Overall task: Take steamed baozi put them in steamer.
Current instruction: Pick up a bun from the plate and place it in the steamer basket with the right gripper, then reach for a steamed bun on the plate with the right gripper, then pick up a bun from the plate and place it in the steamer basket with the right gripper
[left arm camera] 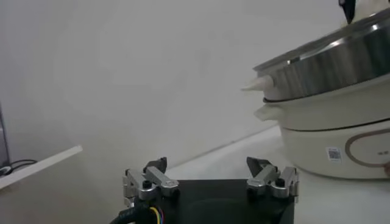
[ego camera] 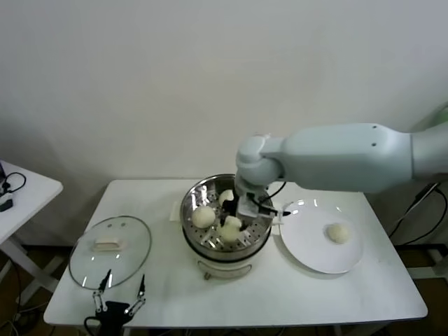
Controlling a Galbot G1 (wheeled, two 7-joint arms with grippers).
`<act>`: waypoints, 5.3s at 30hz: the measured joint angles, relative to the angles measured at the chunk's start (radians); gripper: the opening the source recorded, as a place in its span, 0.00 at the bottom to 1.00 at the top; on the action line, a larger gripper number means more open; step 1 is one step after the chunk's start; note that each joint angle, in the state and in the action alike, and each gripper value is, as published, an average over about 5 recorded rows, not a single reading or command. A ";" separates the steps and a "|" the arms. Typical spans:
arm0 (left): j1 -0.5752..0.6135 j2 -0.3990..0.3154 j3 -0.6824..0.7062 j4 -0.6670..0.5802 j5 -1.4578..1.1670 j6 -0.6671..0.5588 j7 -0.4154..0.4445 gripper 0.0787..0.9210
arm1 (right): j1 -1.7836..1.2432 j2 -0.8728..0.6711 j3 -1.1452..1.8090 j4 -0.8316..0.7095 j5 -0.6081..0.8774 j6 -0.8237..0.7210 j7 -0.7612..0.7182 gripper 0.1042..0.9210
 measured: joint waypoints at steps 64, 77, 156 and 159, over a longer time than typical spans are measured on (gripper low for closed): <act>0.003 0.000 0.018 -0.047 -0.049 -0.012 0.011 0.88 | -0.203 -0.453 -0.075 -0.409 0.290 -0.392 0.000 0.88; 0.005 0.000 0.018 -0.036 -0.038 -0.015 0.010 0.88 | -0.369 -0.435 0.054 -0.542 0.194 -0.358 -0.003 0.88; 0.007 0.000 0.014 -0.027 -0.053 -0.033 0.001 0.88 | -0.029 -0.142 0.007 -0.154 0.526 -0.555 0.041 0.53; 0.003 0.000 0.013 -0.021 -0.053 -0.033 0.002 0.88 | -0.066 -0.139 0.017 -0.165 0.511 -0.556 0.048 0.54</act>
